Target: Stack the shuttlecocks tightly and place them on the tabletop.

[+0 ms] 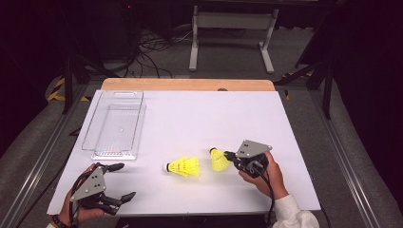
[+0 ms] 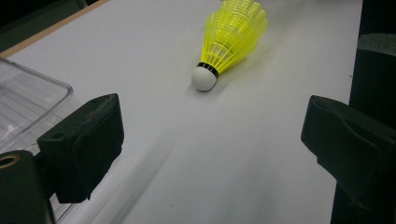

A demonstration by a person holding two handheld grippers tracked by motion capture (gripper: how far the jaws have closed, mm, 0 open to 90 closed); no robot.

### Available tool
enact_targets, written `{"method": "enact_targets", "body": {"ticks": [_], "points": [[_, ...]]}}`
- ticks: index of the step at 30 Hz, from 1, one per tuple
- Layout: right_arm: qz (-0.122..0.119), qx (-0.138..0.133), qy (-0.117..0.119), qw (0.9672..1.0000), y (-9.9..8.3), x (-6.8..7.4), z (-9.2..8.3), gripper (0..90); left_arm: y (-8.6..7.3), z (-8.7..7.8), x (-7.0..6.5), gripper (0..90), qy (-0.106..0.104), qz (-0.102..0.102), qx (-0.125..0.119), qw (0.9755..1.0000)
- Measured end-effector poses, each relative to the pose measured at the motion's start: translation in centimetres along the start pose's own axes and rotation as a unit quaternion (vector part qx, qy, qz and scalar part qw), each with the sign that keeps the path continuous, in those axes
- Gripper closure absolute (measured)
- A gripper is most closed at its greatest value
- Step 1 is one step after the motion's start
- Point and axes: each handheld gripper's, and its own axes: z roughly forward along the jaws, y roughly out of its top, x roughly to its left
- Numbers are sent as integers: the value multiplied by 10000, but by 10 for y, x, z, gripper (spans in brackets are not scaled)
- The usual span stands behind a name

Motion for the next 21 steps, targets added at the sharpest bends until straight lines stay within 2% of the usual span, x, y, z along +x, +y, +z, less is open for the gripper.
{"method": "enact_targets", "body": {"ticks": [7,9,16,21], "points": [[-149,15,425,9990,-3,15,1,900,0,0,-1,69,2,3,3,10000],[-177,7,466,9988,-2,16,2,900,0,0,-1,68,-1,9,6,10000],[-412,36,891,9952,0,29,20,900,0,0,-1,69,-6,28,10,10000],[-402,0,979,9944,1,29,29,899,0,0,0,69,3,33,13,10000]]}}
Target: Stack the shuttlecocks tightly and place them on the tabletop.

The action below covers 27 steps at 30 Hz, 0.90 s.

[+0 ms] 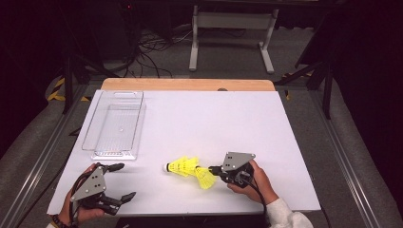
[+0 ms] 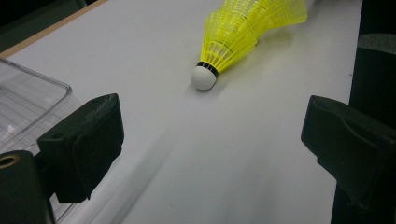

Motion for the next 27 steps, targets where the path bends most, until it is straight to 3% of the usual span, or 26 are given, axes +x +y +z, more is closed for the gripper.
{"method": "enact_targets", "body": {"ticks": [7,12,27], "points": [[-35,-43,-40,10000,3,-3,10,888,0,1,0,69,-9,-6,2,10000],[-57,25,-225,9997,5,-5,18,877,0,1,0,69,-16,8,13,10000],[-159,144,-475,9986,10,-11,43,817,-1,2,0,68,-45,1,36,10000]]}}
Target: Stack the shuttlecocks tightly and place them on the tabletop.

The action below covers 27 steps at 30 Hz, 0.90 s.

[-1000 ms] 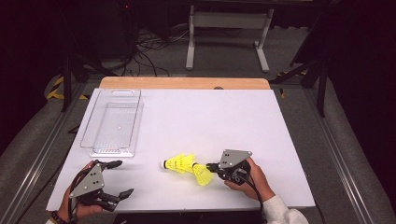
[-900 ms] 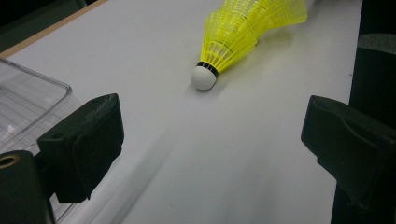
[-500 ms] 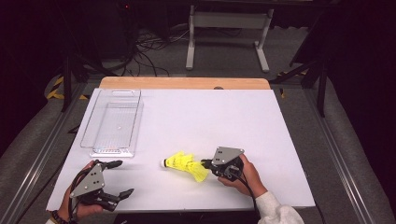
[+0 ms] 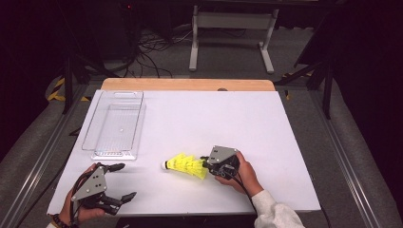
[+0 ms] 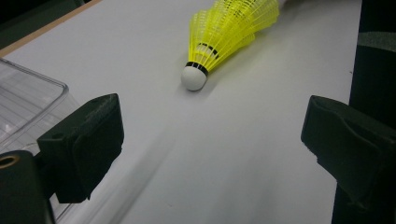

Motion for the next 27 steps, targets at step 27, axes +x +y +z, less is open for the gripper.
{"method": "enact_targets", "body": {"ticks": [27], "points": [[216,38,-508,9985,-3,-1,-20,458,1,-2,0,69,28,3,-38,10000]]}}
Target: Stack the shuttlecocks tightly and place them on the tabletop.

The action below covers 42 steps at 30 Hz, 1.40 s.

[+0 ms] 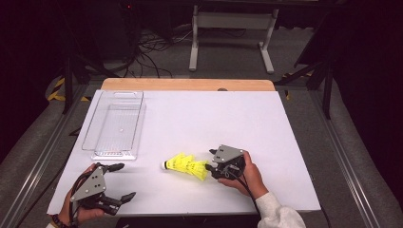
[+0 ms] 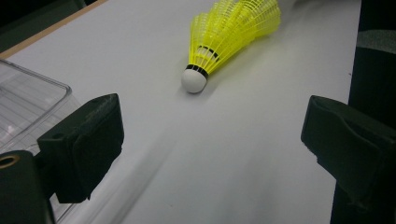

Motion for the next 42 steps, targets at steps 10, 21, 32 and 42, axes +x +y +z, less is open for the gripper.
{"method": "enact_targets", "body": {"ticks": [10,21,32,42], "points": [[238,-165,-67,9996,-4,-4,-19,375,0,0,0,68,2,2,-9,10000],[527,14,386,9979,-19,10,-43,444,0,-2,0,69,24,2,-27,10000],[480,269,700,9960,-19,38,-26,562,1,-1,-1,68,12,27,-4,10000],[576,296,548,9964,-12,44,-4,624,1,0,-1,68,-2,60,34,10000]]}}
